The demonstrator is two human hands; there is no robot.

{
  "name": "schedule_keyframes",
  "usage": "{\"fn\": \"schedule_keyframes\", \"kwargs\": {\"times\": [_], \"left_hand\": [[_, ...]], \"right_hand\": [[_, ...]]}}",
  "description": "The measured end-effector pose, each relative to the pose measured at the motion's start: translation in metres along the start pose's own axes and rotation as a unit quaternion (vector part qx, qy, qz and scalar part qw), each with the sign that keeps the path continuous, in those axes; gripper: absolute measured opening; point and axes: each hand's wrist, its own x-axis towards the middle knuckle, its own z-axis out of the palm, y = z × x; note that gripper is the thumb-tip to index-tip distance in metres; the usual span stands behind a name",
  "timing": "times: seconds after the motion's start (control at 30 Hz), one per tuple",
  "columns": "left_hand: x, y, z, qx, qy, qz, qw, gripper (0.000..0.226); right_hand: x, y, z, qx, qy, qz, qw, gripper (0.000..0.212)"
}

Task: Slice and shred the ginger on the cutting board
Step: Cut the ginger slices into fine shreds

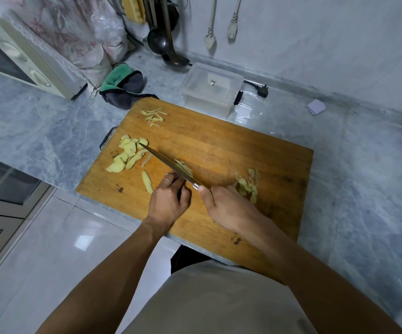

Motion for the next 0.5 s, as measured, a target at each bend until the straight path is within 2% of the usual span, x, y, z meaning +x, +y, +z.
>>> {"fn": "schedule_keyframes", "kwargs": {"times": [0.5], "left_hand": [[0.0, -0.001, -0.001, 0.009, -0.005, 0.008, 1.0, 0.032]], "right_hand": [[-0.001, 0.002, 0.007, -0.024, -0.002, 0.0, 1.0, 0.052]]}}
